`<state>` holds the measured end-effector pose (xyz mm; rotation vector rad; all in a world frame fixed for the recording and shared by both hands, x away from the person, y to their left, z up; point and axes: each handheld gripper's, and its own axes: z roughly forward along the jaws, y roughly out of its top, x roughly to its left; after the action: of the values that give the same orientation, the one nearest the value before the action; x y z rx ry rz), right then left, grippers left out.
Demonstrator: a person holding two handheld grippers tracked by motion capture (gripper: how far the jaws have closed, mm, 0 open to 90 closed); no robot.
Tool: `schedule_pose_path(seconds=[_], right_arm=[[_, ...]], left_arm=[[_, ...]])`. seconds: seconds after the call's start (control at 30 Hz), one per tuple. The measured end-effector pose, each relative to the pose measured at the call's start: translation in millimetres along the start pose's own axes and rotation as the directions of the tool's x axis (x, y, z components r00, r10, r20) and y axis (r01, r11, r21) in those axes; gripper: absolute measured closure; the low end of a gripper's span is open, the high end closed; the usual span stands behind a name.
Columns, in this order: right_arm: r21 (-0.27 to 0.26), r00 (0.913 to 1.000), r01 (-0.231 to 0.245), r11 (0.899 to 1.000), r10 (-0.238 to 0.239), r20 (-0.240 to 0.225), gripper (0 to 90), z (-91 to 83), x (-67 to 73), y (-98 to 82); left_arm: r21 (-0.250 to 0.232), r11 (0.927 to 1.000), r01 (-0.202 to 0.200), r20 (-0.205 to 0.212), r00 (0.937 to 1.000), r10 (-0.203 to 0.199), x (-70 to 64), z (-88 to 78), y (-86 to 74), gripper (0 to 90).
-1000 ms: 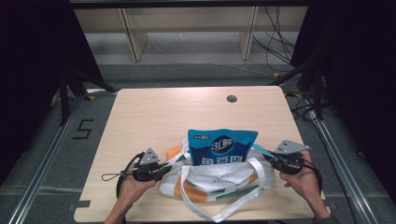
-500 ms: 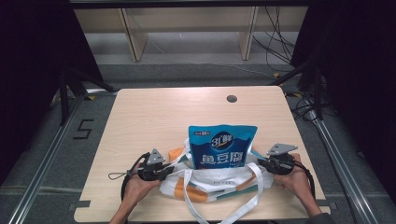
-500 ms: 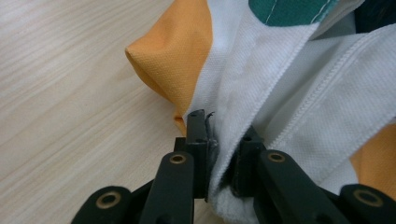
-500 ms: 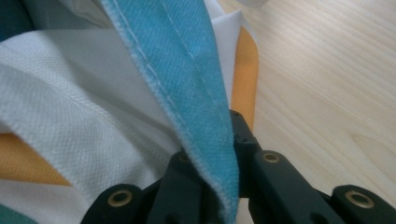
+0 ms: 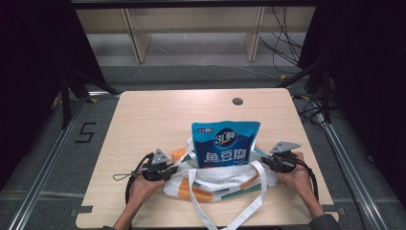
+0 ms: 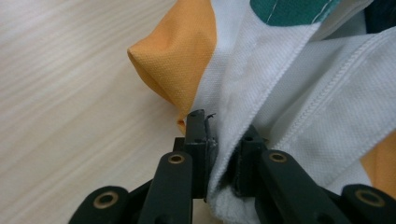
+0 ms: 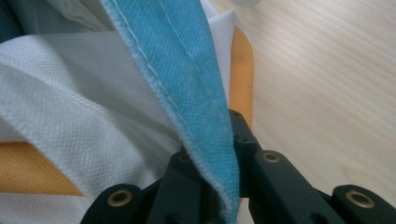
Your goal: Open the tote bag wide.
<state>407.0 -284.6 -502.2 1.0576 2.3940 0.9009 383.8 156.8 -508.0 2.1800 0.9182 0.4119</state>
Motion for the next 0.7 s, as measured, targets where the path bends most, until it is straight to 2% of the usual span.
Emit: schedule_pose_path(seconds=[0.03, 0.07, 0.1, 0.17, 0.2, 0.27, 0.33, 0.4, 0.43, 0.47, 0.5, 0.57, 0.6, 0.63, 0.67, 0.7], right_arm=[[0.004, 1.0000, 0.001, 1.000, -0.001, 0.004, 85.5, 2.1, -1.3, 2.4], [-0.001, 0.9999, 0.007, 1.000, -0.007, 0.010, 85.5, 5.0, -2.7, 4.8], [0.006, 0.9999, 0.009, 1.000, -0.009, 0.013, 85.5, 7.5, -4.6, 8.3], [-0.001, 0.9998, -0.002, 1.000, 0.002, 0.019, 85.4, 12.6, -7.0, 12.4], [-0.001, 0.9998, -0.008, 1.000, 0.008, 0.018, 85.3, 15.2, -9.4, 15.0], [0.002, 0.9996, -0.011, 1.000, 0.011, 0.026, 85.3, 19.6, -12.4, 20.0], [0.002, 0.9992, 0.008, 1.000, -0.008, 0.038, 85.3, 24.0, -14.8, 24.2], [-0.003, 0.9987, 0.011, 1.000, -0.011, 0.050, 85.1, 28.1, -15.1, 27.5], [-0.002, 0.9984, 0.008, 1.000, -0.008, 0.057, 84.9, 29.0, -14.7, 28.6], [-0.003, 0.9980, 0.017, 1.000, -0.017, 0.060, 84.2, 28.9, -14.7, 29.0], [0.003, 0.9980, 0.016, 1.000, -0.016, 0.060, 82.3, 27.5, -14.8, 29.2], [-0.004, 0.9974, -0.030, 1.000, 0.030, 0.066, 76.4, 25.6, -16.2, 29.1], [-0.004, 0.9963, -0.064, 0.998, 0.064, 0.057, 72.0, 22.9, -18.4, 28.8], [-0.009, 0.9954, -0.080, 0.997, 0.081, 0.051, 67.8, 21.1, -19.9, 28.6], [-0.019, 0.9928, -0.106, 0.994, 0.107, 0.054, 62.1, 17.9, -21.7, 28.3], [-0.019, 0.9906, -0.126, 0.992, 0.127, 0.051, 59.6, 12.5, -24.0, 28.9]], left_arm=[[0.000, 1.0000, -0.005, -0.011, 0.9999, 0.005, 2.5, 1.5, 1.8, 79.3], [0.001, 1.0000, 0.005, -0.023, 0.9997, -0.005, 5.9, 4.0, 3.7, 79.2], [0.000, 0.9998, -0.018, -0.026, 0.9995, 0.018, 10.3, 5.2, 5.5, 79.1], [0.001, 0.9996, 0.027, -0.029, 0.9992, -0.027, 16.3, 9.0, 8.1, 78.9], [-0.006, 0.9993, 0.036, -0.034, 0.9988, -0.036, 19.8, 11.2, 9.3, 78.8], [-0.007, 0.9995, 0.030, -0.041, 0.9987, -0.031, 26.9, 14.7, 12.8, 78.7], [-0.003, 0.9991, 0.043, -0.049, 0.9979, -0.043, 31.7, 17.1, 15.2, 78.5], [-0.005, 0.9968, 0.080, -0.045, 0.9958, -0.080, 31.6, 17.9, 14.8, 78.4], [0.006, 0.9974, 0.072, -0.053, 0.9961, -0.072, 31.4, 16.7, 15.2, 78.3], [0.002, 0.9967, 0.081, -0.055, 0.9953, -0.081, 29.8, 17.1, 15.2, 78.0], [0.007, 0.9983, 0.058, -0.067, 0.9961, -0.057, 29.0, 16.1, 16.1, 77.7], [0.008, 0.9985, 0.055, -0.070, 0.9961, -0.054, 28.8, 15.2, 16.5, 75.8], [0.003, 0.9976, 0.069, -0.060, 0.9959, -0.068, 30.0, 14.6, 16.2, 74.8], [-0.008, 0.9927, 0.121, -0.026, 0.9923, -0.121, 32.7, 13.3, 15.1, 72.8], [-0.042, 0.9807, 0.191, 0.008, 0.9816, -0.191, 32.5, 13.1, 15.1, 67.5], [-0.021, 0.9809, 0.194, 0.026, 0.9809, -0.193, 34.4, 9.9, 15.3, 64.0]])
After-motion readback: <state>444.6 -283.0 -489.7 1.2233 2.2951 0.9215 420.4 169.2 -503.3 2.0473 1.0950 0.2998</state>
